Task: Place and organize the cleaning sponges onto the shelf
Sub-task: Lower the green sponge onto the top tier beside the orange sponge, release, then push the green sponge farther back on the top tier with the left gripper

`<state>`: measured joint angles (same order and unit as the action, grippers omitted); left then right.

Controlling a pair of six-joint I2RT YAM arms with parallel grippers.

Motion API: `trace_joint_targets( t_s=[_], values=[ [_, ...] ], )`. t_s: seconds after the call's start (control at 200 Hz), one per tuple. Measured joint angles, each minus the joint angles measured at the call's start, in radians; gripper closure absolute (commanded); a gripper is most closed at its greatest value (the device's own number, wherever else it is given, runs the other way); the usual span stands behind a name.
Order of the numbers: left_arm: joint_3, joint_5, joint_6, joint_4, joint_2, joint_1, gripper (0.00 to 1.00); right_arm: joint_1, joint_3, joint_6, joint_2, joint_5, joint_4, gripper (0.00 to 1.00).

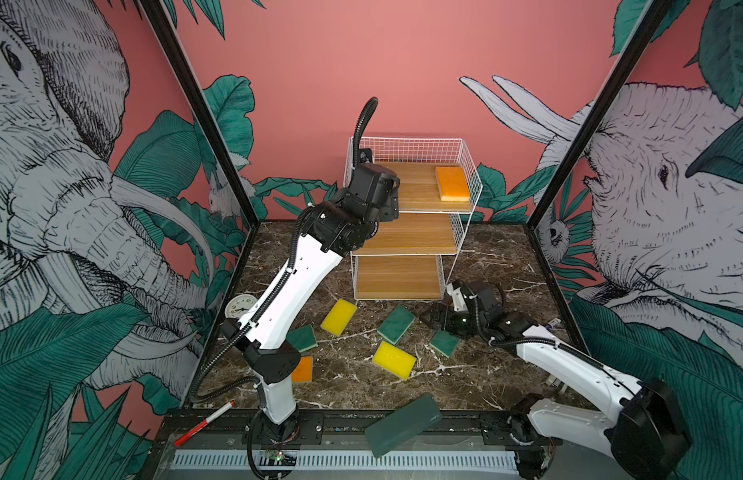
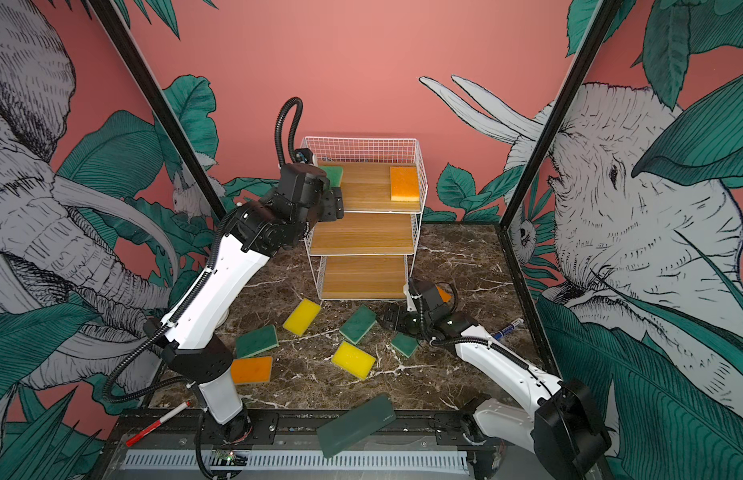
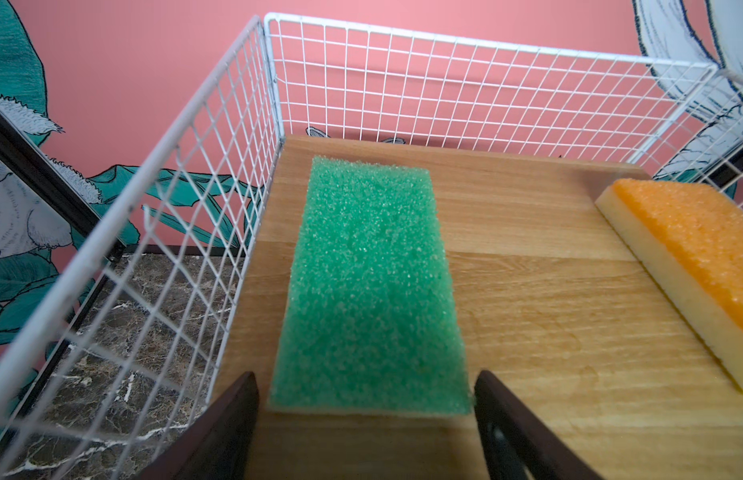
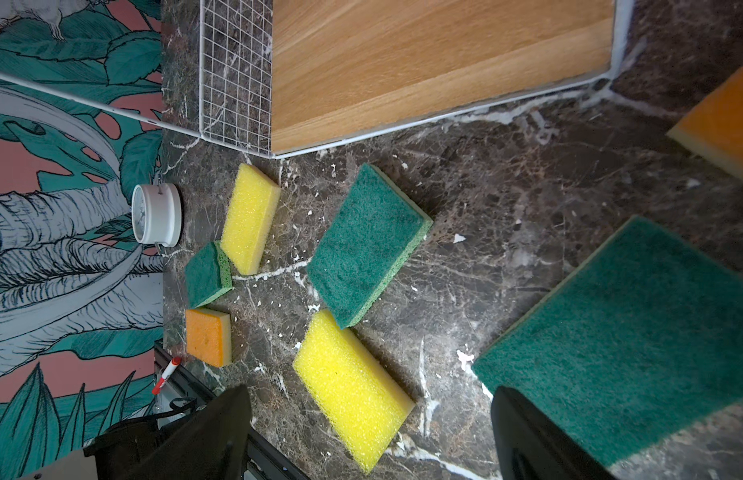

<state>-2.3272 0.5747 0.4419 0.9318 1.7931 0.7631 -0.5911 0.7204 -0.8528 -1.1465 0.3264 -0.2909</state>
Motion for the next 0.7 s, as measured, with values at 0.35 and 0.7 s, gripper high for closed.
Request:
trace_joint_targets(
  t_s=[0.35,0.7],
  values=[
    [0.000,0.005,0.033,-0.006,0.000,0.000,0.17,0.000,-0.025,-0.006,0.018,0.000,-0.006,0.07],
    [0.041,-0.025,0.075,-0.025,-0.042,0.016,0.17,-0.003,-0.025,-0.010,0.018,0.000,-0.006,0.07]
  ],
)
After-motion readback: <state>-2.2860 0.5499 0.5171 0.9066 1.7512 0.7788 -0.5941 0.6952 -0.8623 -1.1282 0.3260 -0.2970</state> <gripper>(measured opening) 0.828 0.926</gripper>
